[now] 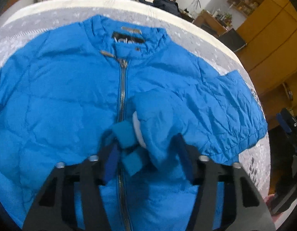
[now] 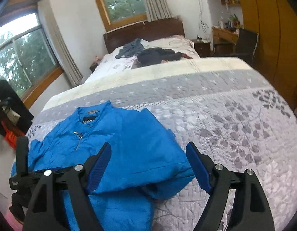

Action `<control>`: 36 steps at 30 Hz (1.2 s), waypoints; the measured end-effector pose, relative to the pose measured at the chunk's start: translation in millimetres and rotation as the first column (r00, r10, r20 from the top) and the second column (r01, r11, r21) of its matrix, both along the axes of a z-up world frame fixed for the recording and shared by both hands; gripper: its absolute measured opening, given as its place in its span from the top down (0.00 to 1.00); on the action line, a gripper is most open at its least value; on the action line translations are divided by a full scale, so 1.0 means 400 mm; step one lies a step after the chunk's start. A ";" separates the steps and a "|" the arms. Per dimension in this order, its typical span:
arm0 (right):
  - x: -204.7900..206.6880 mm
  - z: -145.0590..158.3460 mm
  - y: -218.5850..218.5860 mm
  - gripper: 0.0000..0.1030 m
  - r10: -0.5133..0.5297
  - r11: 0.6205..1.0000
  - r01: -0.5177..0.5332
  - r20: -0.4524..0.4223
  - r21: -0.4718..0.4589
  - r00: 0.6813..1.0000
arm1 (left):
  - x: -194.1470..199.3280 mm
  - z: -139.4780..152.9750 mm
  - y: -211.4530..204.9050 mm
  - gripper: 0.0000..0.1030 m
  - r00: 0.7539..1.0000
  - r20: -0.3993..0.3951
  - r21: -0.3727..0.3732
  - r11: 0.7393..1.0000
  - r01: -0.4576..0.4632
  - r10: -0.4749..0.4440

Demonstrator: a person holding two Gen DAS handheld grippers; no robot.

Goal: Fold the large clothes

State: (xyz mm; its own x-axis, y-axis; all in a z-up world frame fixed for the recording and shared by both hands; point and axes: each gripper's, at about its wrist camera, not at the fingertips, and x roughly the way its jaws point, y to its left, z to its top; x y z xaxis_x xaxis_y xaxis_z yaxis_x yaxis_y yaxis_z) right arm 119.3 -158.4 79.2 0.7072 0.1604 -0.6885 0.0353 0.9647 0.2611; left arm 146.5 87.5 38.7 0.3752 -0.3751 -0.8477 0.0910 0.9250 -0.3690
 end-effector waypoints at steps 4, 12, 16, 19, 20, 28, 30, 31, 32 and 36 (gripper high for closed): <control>0.016 -0.030 -0.028 0.24 -0.001 0.999 0.003 -0.034 0.048 0.999 | -0.006 0.049 0.033 0.82 0.997 0.072 -0.032 0.999 -0.028 0.030; 0.034 -0.072 -0.011 0.26 0.073 0.986 -0.062 -0.067 0.155 0.995 | -0.017 0.139 0.209 0.84 0.967 0.205 -0.028 0.988 -0.149 0.151; 0.049 -0.100 0.028 0.28 0.162 0.962 -0.137 -0.090 0.235 0.983 | -0.013 0.160 0.297 0.84 0.944 0.255 0.022 0.975 -0.221 0.208; 0.064 -0.131 0.067 0.29 0.210 0.952 -0.174 -0.121 0.254 0.970 | -0.001 0.140 0.355 0.84 0.943 0.238 0.052 0.966 -0.253 0.234; 0.071 -0.146 0.081 0.29 0.216 0.953 -0.178 -0.138 0.245 0.967 | -0.003 0.131 0.374 0.84 0.944 0.223 0.050 0.965 -0.259 0.242; 0.104 -0.237 0.117 0.36 0.189 0.975 -0.153 -0.234 0.162 0.954 | 0.016 -0.003 0.439 0.78 0.960 0.106 0.055 0.962 -0.268 0.261; 0.103 -0.242 0.122 0.37 0.185 0.978 -0.154 -0.236 0.142 0.954 | 0.013 0.004 0.439 0.75 0.963 0.099 0.055 0.965 -0.257 0.251; 0.101 -0.239 0.124 0.37 0.182 0.979 -0.154 -0.236 0.131 0.954 | 0.010 0.012 0.443 0.74 0.963 0.096 0.053 0.965 -0.257 0.251; 0.097 -0.229 0.125 0.37 0.176 0.981 -0.151 -0.232 0.120 0.957 | 0.007 0.019 0.447 0.72 0.962 0.097 0.051 0.964 -0.259 0.253; 0.072 -0.153 0.134 0.35 0.180 0.980 -0.162 -0.165 0.117 0.970 | -0.039 0.100 0.467 0.57 0.942 0.189 0.039 0.956 -0.290 0.278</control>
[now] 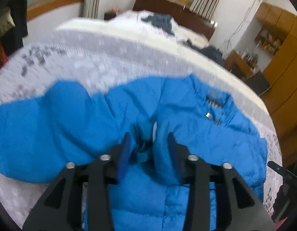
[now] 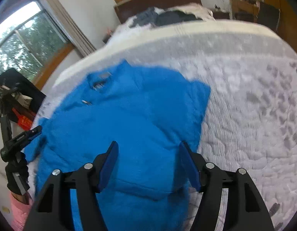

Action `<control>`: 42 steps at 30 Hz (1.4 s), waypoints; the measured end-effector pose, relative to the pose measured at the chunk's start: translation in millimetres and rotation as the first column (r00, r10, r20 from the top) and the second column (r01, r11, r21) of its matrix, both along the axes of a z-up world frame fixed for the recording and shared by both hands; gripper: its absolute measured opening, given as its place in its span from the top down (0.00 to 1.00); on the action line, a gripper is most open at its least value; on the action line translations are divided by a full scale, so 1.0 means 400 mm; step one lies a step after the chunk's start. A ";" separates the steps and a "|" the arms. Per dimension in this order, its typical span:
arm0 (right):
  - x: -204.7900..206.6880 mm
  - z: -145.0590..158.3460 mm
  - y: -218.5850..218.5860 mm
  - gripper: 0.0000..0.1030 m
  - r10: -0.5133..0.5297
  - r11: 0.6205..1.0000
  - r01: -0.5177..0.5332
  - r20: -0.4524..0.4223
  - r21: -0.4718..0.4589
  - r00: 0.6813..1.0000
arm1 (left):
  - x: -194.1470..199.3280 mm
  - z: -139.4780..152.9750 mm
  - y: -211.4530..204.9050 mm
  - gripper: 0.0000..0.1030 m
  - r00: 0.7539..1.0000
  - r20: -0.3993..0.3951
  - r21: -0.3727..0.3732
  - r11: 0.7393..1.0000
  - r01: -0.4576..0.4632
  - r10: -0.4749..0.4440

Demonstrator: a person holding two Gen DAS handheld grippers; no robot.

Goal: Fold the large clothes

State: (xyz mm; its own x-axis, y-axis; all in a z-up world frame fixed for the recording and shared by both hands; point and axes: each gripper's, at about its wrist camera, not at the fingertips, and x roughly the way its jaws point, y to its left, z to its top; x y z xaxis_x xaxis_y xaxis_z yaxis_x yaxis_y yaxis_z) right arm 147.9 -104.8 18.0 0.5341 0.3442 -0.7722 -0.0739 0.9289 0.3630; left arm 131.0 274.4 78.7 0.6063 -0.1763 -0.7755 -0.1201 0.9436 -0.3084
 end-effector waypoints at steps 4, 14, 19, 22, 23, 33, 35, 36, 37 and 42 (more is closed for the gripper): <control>0.008 0.031 0.066 0.35 0.057 0.998 -0.057 -0.022 0.018 0.998 | -0.002 0.048 -0.060 0.56 0.996 0.029 -0.002 0.996 0.085 -0.085; 0.079 -0.097 0.150 0.36 0.067 0.998 -0.067 -0.154 0.004 0.986 | 0.065 -0.105 -0.143 0.57 0.982 -0.084 0.018 0.985 0.172 -0.169; 0.077 -0.115 0.133 0.36 0.083 0.996 -0.078 -0.141 0.037 0.987 | 0.053 -0.114 -0.157 0.57 0.981 -0.061 0.071 0.980 0.188 -0.184; 0.076 -0.110 0.140 0.36 0.079 0.997 -0.078 -0.132 0.017 0.988 | 0.053 -0.110 -0.148 0.57 0.983 -0.062 0.049 0.983 0.176 -0.173; 0.071 -0.102 0.141 0.35 0.072 0.997 -0.071 -0.127 0.010 0.989 | 0.050 -0.102 -0.141 0.57 0.983 -0.067 0.034 0.985 0.171 -0.168; 0.007 0.025 0.264 0.23 0.186 0.982 -0.187 -0.047 -0.017 0.981 | -0.158 0.010 0.113 0.25 1.000 0.027 0.018 1.000 0.010 -0.010; 0.005 0.025 0.299 0.22 0.218 0.975 -0.219 -0.053 -0.020 0.975 | -0.213 0.002 0.211 0.25 0.997 0.009 -0.002 0.997 -0.075 0.075; 0.004 0.024 0.317 0.22 0.232 0.972 -0.233 -0.056 -0.029 0.971 | -0.240 -0.005 0.256 0.25 0.993 0.002 -0.013 0.993 -0.114 0.114; 0.004 0.023 0.333 0.22 0.240 0.969 -0.242 -0.059 -0.039 0.969 | -0.270 -0.013 0.310 0.25 0.986 -0.011 -0.024 0.986 -0.166 0.166; 0.015 0.003 0.397 0.22 0.266 0.960 -0.273 -0.087 -0.070 0.960 | -0.384 -0.069 0.532 0.27 0.923 -0.071 -0.083 0.920 -0.384 0.379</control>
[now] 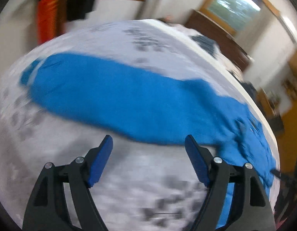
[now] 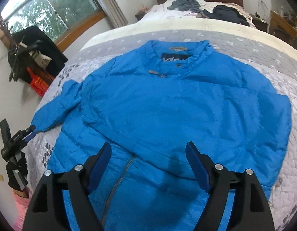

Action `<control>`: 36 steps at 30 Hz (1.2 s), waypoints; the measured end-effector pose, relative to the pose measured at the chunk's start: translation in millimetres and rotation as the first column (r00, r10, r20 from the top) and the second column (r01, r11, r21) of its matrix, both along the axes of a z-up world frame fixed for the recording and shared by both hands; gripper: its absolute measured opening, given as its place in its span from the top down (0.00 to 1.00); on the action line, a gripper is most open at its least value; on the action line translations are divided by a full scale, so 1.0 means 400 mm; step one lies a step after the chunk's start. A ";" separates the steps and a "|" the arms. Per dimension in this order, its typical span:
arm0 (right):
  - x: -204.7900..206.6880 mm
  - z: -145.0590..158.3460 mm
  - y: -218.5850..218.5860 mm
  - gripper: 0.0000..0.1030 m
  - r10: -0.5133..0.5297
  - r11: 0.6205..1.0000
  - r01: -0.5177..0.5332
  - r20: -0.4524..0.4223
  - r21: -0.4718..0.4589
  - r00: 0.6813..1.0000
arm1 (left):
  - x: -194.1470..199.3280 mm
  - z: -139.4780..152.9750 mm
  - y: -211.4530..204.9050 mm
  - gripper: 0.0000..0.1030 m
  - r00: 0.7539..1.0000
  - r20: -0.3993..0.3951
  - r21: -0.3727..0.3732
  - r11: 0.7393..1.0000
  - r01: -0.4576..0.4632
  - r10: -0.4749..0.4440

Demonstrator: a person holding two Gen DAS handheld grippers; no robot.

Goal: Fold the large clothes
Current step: 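Grasp the other blue sleeve cuff with the left gripper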

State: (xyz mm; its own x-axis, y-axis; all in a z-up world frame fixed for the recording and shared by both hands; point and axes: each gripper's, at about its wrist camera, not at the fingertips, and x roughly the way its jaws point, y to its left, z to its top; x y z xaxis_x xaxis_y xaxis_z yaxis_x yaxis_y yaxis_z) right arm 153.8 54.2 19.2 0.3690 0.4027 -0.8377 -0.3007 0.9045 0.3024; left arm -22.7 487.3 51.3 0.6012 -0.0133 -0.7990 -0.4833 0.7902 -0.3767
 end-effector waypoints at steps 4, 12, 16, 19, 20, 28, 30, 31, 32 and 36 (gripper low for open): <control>0.018 -0.022 0.023 0.22 -0.008 1.000 0.008 -0.009 -0.022 1.000 | -0.026 -0.063 0.124 0.30 0.993 -0.009 -0.112 0.987 -0.119 0.119; 0.040 -0.057 0.007 0.22 -0.057 0.998 0.056 -0.030 -0.041 0.998 | 0.022 -0.090 0.267 0.32 0.969 0.083 -0.239 0.949 -0.206 0.232; 0.050 -0.073 0.001 0.23 -0.071 0.996 0.069 -0.035 -0.047 0.997 | 0.037 -0.092 0.297 0.44 0.961 0.088 -0.219 0.946 -0.237 0.261; 0.052 -0.083 0.005 0.22 -0.072 0.996 0.070 -0.031 -0.059 0.997 | 0.037 -0.103 0.316 0.59 0.953 0.085 -0.208 0.941 -0.269 0.291; 0.052 -0.086 0.007 0.22 -0.072 0.996 0.070 -0.029 -0.063 0.997 | 0.035 -0.105 0.321 0.64 0.951 0.087 -0.210 0.938 -0.275 0.298; 0.052 -0.095 0.015 0.22 -0.068 0.994 0.066 -0.020 -0.085 0.998 | 0.021 -0.102 0.324 0.91 0.946 0.106 -0.185 0.941 -0.283 0.305; 0.050 -0.090 0.014 0.22 -0.066 0.995 0.064 -0.017 -0.079 0.998 | 0.020 -0.089 0.318 0.94 0.946 0.109 -0.180 0.942 -0.282 0.304; 0.049 -0.088 0.010 0.22 -0.067 0.995 0.066 -0.017 -0.070 0.998 | 0.025 -0.082 0.313 0.95 0.948 0.111 -0.168 0.945 -0.279 0.299; 0.047 -0.083 0.005 0.22 -0.069 0.996 0.068 -0.020 -0.053 0.997 | 0.028 -0.070 0.303 0.95 0.949 0.116 -0.154 0.949 -0.274 0.293; 0.029 -0.054 -0.016 0.23 -0.075 0.997 0.075 0.005 -0.024 0.997 | 0.034 0.000 0.258 0.96 0.949 0.172 -0.099 0.963 -0.249 0.263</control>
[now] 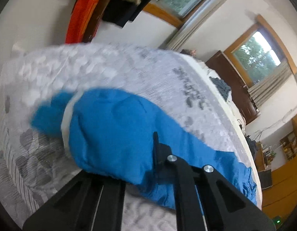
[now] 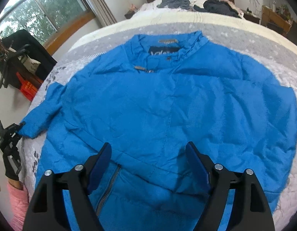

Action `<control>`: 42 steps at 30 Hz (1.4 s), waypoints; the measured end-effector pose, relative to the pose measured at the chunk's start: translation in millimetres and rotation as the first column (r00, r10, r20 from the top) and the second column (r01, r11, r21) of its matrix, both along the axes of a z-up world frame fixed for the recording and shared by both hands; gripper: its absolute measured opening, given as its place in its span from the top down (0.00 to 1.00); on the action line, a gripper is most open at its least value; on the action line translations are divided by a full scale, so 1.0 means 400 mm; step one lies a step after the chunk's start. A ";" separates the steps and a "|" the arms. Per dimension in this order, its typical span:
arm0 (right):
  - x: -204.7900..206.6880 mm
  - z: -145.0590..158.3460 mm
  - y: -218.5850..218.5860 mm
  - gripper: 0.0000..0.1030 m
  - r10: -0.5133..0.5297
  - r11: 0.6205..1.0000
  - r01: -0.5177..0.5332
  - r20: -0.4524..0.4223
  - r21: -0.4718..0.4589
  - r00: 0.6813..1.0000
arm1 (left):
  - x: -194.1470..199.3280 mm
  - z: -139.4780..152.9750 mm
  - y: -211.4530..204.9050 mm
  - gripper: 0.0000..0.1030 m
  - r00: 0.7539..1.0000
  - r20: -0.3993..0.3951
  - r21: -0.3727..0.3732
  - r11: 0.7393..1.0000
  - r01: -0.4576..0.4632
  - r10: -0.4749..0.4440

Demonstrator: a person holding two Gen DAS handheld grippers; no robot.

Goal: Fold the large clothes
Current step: 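Grasp the other blue sleeve cuff with the left gripper, then fold the held sleeve across the jacket front with the left gripper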

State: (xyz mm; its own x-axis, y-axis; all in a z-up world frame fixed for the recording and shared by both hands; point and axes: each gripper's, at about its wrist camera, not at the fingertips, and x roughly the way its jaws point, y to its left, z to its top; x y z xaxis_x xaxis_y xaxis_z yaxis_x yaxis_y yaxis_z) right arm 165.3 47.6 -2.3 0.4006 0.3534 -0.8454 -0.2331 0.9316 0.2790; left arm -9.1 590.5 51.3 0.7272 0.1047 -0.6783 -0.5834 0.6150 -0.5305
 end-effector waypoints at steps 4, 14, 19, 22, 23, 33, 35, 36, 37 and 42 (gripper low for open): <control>-0.023 0.032 -0.025 0.23 -0.007 1.000 0.007 0.033 0.000 0.999 | 0.021 0.096 -0.091 0.96 0.994 0.066 0.073 0.994 0.077 -0.082; -0.073 0.066 -0.095 0.23 -0.036 0.999 0.037 0.081 -0.007 0.996 | 0.137 0.251 -0.465 0.97 0.908 0.117 0.231 0.900 0.369 -0.403; -0.081 0.068 -0.128 0.23 -0.053 0.999 0.052 0.090 0.007 0.995 | 0.204 0.269 -0.665 0.97 0.839 0.106 0.269 0.828 0.492 -0.533; -0.080 0.065 -0.141 0.23 -0.058 0.998 0.057 0.092 0.018 0.994 | 0.237 0.256 -0.741 0.97 0.813 0.094 0.270 0.801 0.534 -0.574; -0.078 0.063 -0.146 0.23 -0.060 0.998 0.058 0.093 0.021 0.994 | 0.251 0.250 -0.777 0.97 0.802 0.088 0.269 0.790 0.551 -0.590; -0.069 0.046 -0.188 0.23 -0.085 0.996 0.082 0.089 0.037 0.992 | 0.335 0.143 -1.030 0.97 0.702 0.005 0.238 0.682 0.691 -0.712; -0.065 0.041 -0.198 0.23 -0.094 0.995 0.091 0.082 0.041 0.992 | 0.347 0.101 -1.059 0.97 0.686 -0.023 0.218 0.666 0.713 -0.727; -0.064 0.039 -0.201 0.23 -0.096 0.995 0.093 0.078 0.044 0.992 | 0.346 0.088 -1.072 0.97 0.683 -0.035 0.212 0.662 0.719 -0.730; -0.062 0.035 -0.204 0.23 -0.098 0.994 0.095 0.074 0.047 0.992 | 0.349 0.071 -1.084 0.97 0.678 -0.050 0.206 0.657 0.725 -0.733; -0.051 0.015 -0.213 0.23 -0.104 0.993 0.102 0.050 0.051 0.993 | 0.376 -0.003 -1.114 0.95 0.646 -0.102 0.163 0.628 0.761 -0.756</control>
State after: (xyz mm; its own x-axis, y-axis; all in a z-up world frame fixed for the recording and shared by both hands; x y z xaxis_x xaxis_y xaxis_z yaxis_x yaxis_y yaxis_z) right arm 144.8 -37.5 3.5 0.4804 0.3482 -0.8050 -0.1521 0.9370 0.3146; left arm 141.1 144.7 50.0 0.5895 -0.3600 -0.7231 0.1223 0.9247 -0.3606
